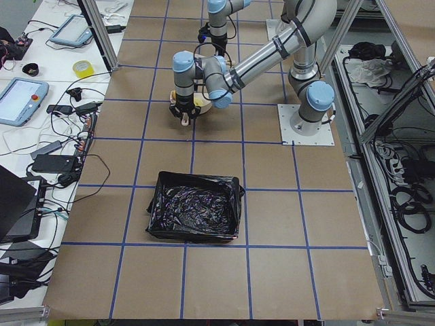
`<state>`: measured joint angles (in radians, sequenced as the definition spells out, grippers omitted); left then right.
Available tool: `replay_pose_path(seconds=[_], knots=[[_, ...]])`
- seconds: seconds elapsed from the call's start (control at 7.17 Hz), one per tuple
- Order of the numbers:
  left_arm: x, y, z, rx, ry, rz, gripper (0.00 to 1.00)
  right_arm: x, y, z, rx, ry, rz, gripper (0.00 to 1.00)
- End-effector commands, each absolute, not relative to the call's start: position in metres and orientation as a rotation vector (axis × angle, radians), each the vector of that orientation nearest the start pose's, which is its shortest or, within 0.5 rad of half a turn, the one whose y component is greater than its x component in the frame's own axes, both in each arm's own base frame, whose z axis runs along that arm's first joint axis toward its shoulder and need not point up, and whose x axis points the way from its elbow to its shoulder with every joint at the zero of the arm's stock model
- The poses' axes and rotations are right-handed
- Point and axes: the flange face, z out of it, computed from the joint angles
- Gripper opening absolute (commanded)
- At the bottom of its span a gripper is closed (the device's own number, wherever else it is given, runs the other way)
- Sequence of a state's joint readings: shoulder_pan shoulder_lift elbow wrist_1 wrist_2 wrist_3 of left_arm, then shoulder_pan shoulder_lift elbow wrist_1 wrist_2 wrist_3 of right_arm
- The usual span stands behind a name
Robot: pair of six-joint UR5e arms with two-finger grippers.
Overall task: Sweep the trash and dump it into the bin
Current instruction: 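Lift the dustpan toward the bin with left gripper while right returns the brush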
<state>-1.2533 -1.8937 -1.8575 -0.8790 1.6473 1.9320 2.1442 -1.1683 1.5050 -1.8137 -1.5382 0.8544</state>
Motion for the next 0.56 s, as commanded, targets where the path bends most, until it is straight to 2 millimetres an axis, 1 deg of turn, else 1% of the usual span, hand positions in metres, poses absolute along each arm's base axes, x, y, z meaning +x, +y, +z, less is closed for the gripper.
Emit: replay_pose_path(seconds=[0.0, 0.14, 0.28, 0.42], knots=[[0.120, -0.569, 0.263, -2.245, -2.260, 0.088, 0.00, 0.376, -0.498, 0.336, 0.373, 3.140, 0.145, 0.00], [0.146, -0.569, 0.281, -2.229, -2.277, 0.098, 0.00, 0.331, -0.522, 0.352, 0.344, 3.129, 0.120, 0.00], [0.172, -0.566, 0.300, -2.256, -2.266, 0.101, 0.00, 0.282, -0.541, 0.362, 0.310, 3.150, 0.092, 0.00], [0.200, -0.561, 0.325, -2.342, -2.245, 0.106, 0.00, 0.237, -0.556, 0.357, 0.233, 3.163, 0.107, 0.00]])
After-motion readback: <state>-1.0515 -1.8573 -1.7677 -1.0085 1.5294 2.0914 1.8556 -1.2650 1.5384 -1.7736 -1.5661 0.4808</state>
